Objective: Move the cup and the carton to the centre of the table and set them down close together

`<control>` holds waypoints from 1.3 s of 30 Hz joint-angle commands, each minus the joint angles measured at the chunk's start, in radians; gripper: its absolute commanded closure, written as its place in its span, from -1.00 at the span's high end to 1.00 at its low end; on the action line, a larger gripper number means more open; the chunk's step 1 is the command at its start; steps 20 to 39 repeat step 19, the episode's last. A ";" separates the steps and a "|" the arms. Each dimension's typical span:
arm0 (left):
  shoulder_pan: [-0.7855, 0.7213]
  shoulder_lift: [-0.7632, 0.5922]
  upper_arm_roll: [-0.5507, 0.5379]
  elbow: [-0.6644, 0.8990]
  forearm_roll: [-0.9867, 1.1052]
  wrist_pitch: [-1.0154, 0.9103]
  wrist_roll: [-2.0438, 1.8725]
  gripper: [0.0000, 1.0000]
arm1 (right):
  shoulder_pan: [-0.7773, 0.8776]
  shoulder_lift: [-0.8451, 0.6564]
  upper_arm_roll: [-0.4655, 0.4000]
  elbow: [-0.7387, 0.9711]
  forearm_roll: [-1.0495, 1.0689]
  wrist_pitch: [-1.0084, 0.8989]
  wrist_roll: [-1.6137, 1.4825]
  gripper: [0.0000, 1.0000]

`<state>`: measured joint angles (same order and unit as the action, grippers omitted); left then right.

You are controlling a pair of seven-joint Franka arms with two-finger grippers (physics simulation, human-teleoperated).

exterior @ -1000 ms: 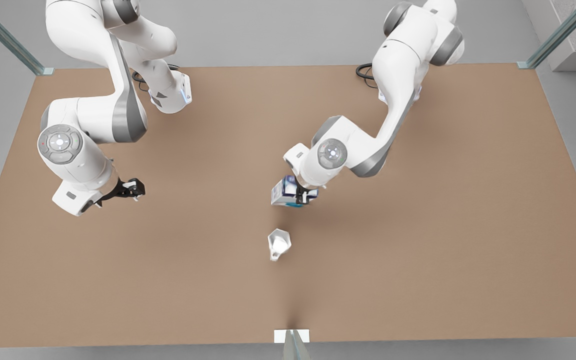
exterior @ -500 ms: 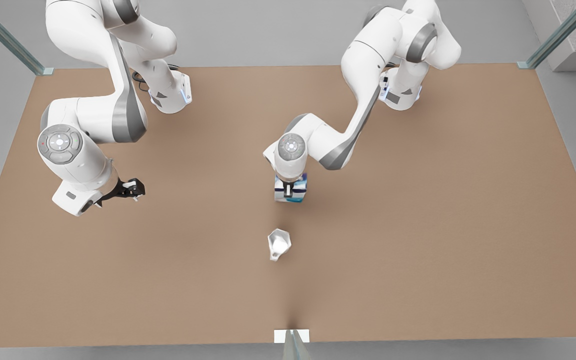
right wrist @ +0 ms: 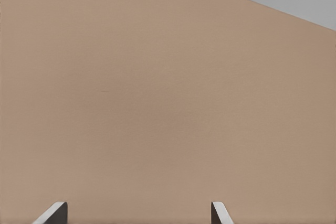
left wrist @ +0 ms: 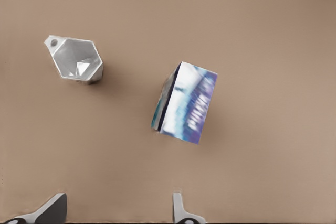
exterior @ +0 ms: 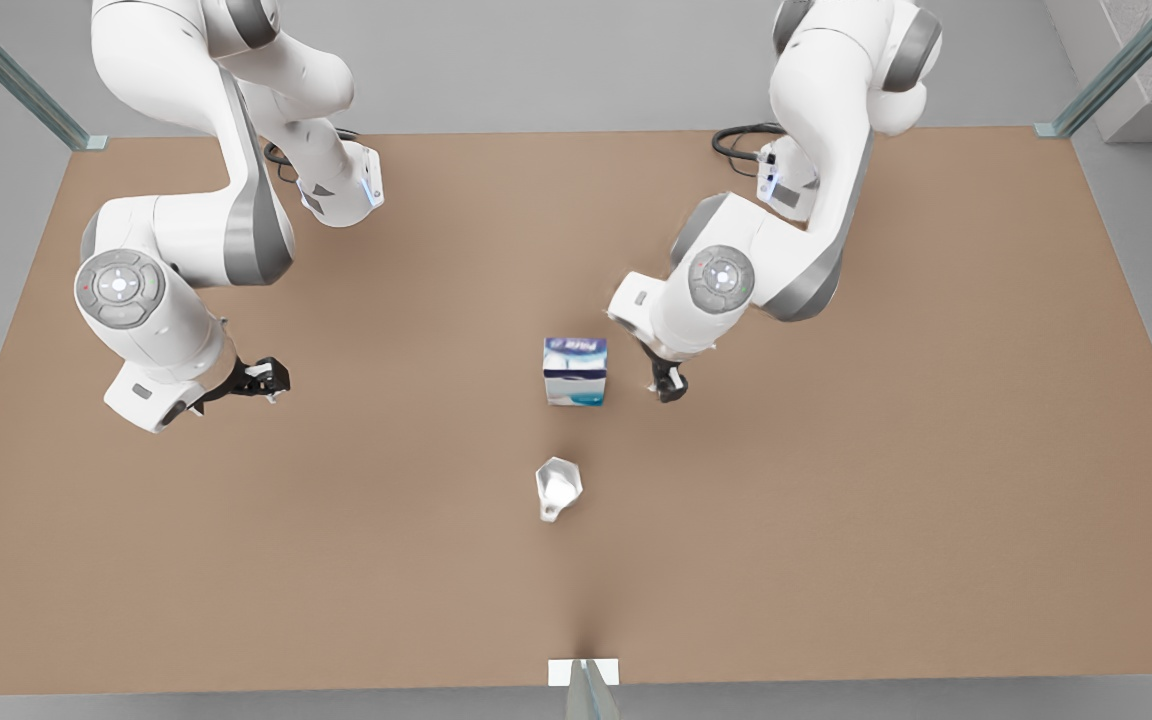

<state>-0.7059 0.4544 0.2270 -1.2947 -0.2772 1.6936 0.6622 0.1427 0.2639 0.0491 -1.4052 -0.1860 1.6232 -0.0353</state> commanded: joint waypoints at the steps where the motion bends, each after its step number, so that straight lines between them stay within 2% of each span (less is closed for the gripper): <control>1: 0.016 -0.003 0.003 0.002 0.015 0.001 -0.100 1.00 | 0.000 0.000 0.000 0.000 0.000 0.000 0.000 1.00; 3: 0.089 -0.007 0.003 0.002 0.070 0.000 -0.366 1.00 | 0.000 -0.002 0.000 0.000 0.000 -0.002 0.000 1.00; 5: 0.135 -0.054 0.002 0.003 0.180 -0.110 -0.570 1.00 | 0.000 -0.002 0.000 0.000 0.000 -0.003 0.000 1.00; 7: 0.353 -0.049 -0.009 0.009 0.217 -0.103 -0.659 1.00 | 0.000 -0.002 0.000 0.000 0.000 -0.003 -0.002 1.00; 9: 0.496 -0.062 -0.040 -0.014 0.234 -0.098 -0.696 1.00 | 0.000 -0.002 0.000 0.000 0.000 -0.003 0.000 1.00; 11: 0.733 -0.065 -0.301 -0.029 0.378 -0.095 -0.783 1.00 | 0.000 0.000 0.000 0.000 0.000 -0.002 0.000 1.00; 14: 0.733 -0.080 -0.311 -0.023 0.415 -0.106 -0.782 1.00 | 0.000 0.000 0.000 0.000 0.000 0.000 0.000 1.00; 17: 0.733 -0.141 -0.281 -0.037 0.371 -0.141 -0.803 1.00 | 0.000 0.000 0.000 0.000 0.000 0.001 0.000 1.00; 18: 0.726 -0.152 -0.238 -0.052 0.346 -0.137 -0.773 1.00 | 0.000 0.000 0.000 0.000 0.000 0.001 0.000 1.00; 39: 0.723 -0.149 -0.232 -0.052 0.325 -0.141 -0.771 1.00 | 0.000 0.001 0.000 0.000 0.000 0.003 0.000 1.00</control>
